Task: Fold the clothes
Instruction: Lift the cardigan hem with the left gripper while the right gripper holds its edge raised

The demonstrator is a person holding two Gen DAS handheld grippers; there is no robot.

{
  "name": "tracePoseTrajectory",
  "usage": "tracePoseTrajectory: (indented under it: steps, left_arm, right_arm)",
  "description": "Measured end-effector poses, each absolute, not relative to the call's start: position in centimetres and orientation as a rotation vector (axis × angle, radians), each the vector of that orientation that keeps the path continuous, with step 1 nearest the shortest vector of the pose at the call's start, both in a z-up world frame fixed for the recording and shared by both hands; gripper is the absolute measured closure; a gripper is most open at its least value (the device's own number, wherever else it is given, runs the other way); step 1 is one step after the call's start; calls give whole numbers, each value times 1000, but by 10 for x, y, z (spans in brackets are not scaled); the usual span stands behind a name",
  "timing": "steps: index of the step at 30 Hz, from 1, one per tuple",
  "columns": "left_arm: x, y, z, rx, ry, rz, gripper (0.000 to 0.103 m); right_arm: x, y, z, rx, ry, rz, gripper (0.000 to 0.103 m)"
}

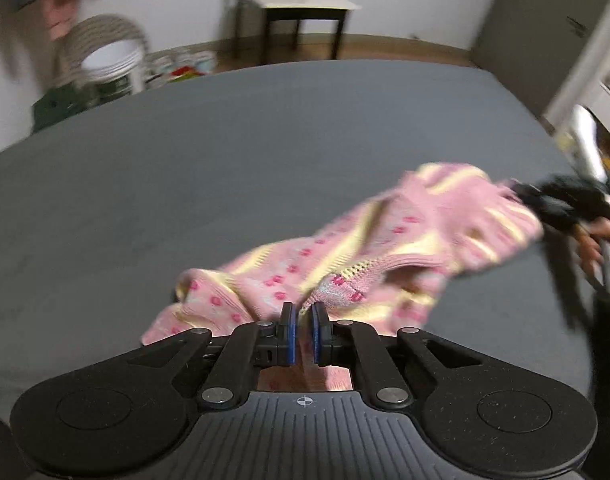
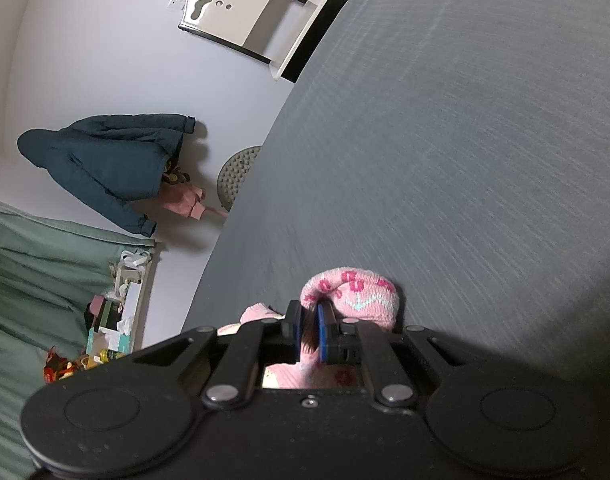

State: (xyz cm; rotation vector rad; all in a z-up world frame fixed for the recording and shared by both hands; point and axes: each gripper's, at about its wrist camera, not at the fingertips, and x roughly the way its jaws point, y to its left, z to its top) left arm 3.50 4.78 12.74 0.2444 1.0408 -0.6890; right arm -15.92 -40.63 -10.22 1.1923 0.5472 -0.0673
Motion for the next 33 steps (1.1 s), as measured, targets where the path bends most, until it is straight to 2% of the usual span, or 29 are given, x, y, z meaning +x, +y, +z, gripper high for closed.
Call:
tracePoseTrajectory:
  steps: [7,15,16,18,23,32,33]
  left_arm:
    - [40,18,96,332,974,-527,97]
    - [-29,8,143,569,523,-740,97]
    - [-38,4,146,614,484,-786,93]
    - [-48,-10,148,702,490,-866,89]
    - [-56,-43,131,936,444,-842,89]
    - [-44,-60,111,1028,499,-813,88]
    - [-45,-60,112,1034,487,-805,82]
  right_arm:
    - [-155,-405,-102,1187,555,-64,94]
    - [-156,-404,-102,1194,556,-63,94]
    - [-157,-404,-102,1194,556,-64,94]
    - [-158,-403,-102,1192,555,-64,94]
    - [-162,-402,-102,1197,553,-63,94]
    - [-159,-403,-103,1208,555,-59,94]
    - [-159,-403,-104,1209,555,-58,93]
